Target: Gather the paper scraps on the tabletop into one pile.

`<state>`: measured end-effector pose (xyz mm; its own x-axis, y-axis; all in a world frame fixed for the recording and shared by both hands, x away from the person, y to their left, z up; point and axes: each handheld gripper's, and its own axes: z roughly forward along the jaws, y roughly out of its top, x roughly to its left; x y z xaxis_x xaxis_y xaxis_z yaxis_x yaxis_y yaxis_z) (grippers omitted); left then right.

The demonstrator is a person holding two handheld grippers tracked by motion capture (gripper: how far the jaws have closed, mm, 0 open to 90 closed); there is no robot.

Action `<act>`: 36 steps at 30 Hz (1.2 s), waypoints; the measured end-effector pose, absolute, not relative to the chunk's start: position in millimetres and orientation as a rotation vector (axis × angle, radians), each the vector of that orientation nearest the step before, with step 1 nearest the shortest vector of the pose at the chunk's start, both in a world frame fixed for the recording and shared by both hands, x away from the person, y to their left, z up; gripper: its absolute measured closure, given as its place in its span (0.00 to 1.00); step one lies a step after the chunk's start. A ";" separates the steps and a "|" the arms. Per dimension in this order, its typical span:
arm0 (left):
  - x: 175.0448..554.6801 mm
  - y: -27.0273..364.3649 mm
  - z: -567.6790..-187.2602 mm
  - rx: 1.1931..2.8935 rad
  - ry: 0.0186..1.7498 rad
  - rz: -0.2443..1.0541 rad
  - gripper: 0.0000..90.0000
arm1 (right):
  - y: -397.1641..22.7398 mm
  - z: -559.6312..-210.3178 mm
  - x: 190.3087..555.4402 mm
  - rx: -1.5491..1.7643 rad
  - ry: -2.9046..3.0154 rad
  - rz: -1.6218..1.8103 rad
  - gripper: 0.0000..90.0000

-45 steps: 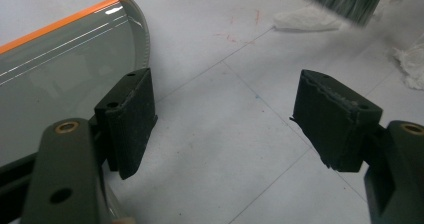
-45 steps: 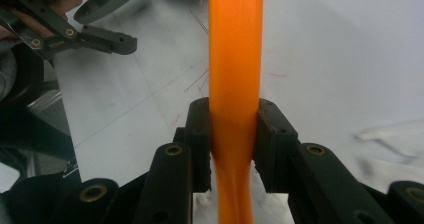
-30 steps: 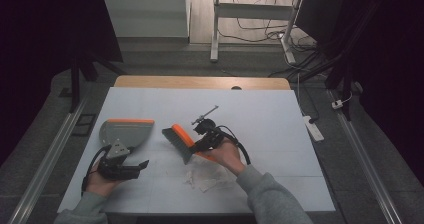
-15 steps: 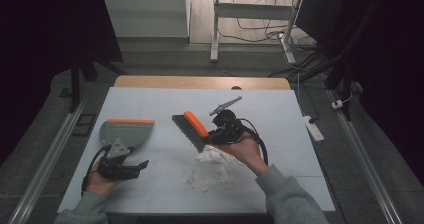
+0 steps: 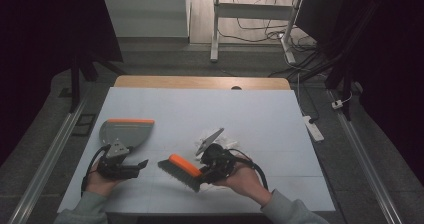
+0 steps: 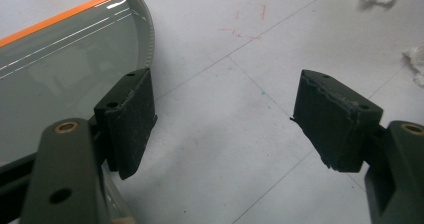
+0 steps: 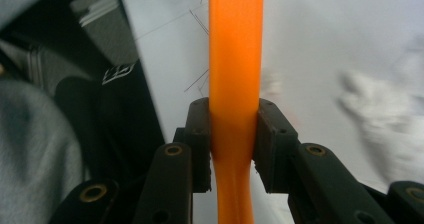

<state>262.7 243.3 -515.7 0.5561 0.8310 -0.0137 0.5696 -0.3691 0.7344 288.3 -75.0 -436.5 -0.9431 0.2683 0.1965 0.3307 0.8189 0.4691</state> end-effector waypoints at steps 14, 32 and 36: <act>263.0 243.5 -516.4 2.092 1.115 0.470 0.28 | -72.6 -457.2 319.1 -0.566 -2.957 -0.534 0.78; 262.9 243.1 -516.6 2.095 1.117 0.469 0.28 | -126.3 -403.2 344.6 -0.719 -3.034 -0.764 0.78; 263.2 242.7 -516.9 2.095 1.117 0.467 0.29 | -139.3 -404.7 337.5 -0.642 -3.015 -0.723 0.78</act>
<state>263.2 242.7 -516.9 0.5616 0.8273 -0.0128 0.5723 -0.3772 0.7282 337.5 -139.3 -404.7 -0.9174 0.3919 0.0693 0.3807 0.8135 0.4397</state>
